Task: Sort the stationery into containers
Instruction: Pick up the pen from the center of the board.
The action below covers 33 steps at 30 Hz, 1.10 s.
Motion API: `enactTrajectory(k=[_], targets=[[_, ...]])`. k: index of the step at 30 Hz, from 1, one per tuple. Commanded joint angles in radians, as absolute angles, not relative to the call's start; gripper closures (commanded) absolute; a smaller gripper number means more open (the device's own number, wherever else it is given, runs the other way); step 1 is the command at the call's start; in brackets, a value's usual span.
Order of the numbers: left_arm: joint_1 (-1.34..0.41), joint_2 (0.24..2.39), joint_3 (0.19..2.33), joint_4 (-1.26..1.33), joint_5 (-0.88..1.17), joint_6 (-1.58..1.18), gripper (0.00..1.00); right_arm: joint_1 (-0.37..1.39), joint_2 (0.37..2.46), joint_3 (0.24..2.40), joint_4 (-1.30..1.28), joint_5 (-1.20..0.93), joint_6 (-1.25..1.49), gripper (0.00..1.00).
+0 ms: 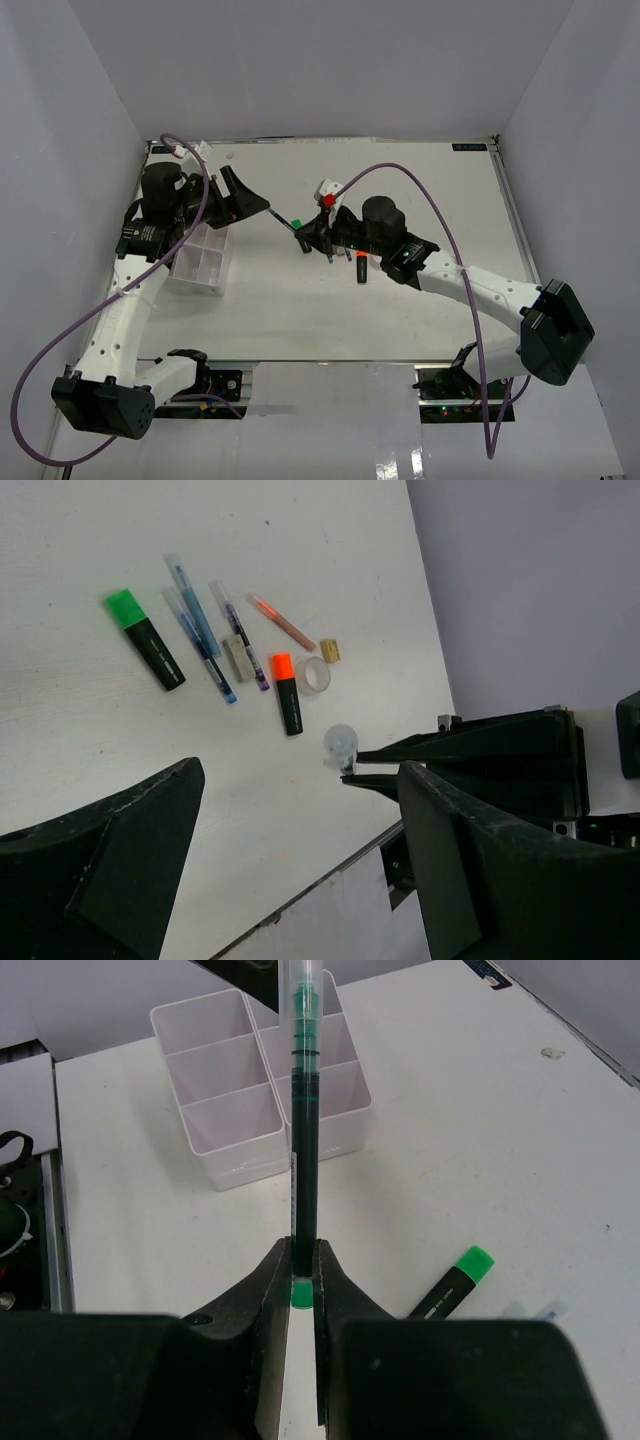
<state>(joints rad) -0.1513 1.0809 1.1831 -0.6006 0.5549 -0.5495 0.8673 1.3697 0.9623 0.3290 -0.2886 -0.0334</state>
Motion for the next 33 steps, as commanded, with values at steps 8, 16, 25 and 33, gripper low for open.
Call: enactTrajectory(k=[8,16,25,33], targets=[[-0.175,1.075,1.232,-0.561,0.500,-0.600,0.36,0.911,1.379,0.956,0.440,-0.305,-0.009,0.92],[-0.181,1.052,1.223,-0.560,0.495,-0.607,0.79,0.920,1.388,0.948,0.460,-0.287,-0.008,0.92],[-0.183,1.005,1.186,-0.568,0.447,-0.592,1.00,0.920,1.368,0.934,0.456,-0.279,-0.008,0.53],[-0.183,0.986,1.236,-0.739,-0.027,-0.532,0.98,0.920,1.249,0.850,0.327,-0.180,-0.009,0.10]])
